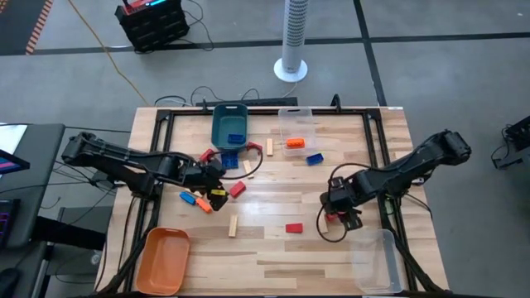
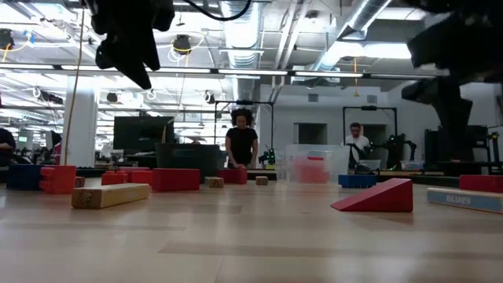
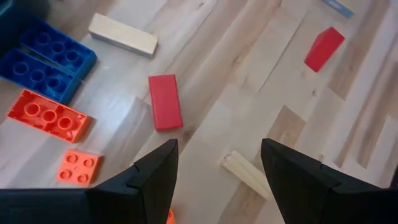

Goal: Sort blocks
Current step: Put the red block into the orange bin

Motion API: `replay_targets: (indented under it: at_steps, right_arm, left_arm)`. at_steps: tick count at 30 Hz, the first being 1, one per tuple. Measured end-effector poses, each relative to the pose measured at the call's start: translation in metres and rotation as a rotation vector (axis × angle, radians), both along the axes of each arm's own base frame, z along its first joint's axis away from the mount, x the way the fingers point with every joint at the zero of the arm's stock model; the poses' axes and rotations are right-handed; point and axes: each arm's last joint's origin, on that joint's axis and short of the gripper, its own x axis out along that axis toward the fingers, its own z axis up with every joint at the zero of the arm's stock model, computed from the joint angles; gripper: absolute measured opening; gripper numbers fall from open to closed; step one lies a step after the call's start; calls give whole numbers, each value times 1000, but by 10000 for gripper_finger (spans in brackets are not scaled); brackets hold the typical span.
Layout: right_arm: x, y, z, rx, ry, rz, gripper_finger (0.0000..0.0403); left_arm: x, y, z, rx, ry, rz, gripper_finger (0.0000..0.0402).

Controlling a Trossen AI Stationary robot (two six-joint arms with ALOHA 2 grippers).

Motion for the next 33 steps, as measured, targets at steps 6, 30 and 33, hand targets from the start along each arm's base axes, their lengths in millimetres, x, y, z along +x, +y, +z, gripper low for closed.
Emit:
replay_targets:
  at_steps: [6, 30, 33]
  right_arm:
    - [-1, 2, -17, 1, 4, 25, 269]
    - [32, -11, -18, 54, -34, -44, 69]
    - [36, -28, 5, 88, -168, -120, 69]
  left_arm:
    - [-3, 0, -2, -23, 36, 25, 224]
    - [-22, 3, 20, -47, -72, -5, 224]
    - [-29, 7, 31, -14, -155, 25, 224]
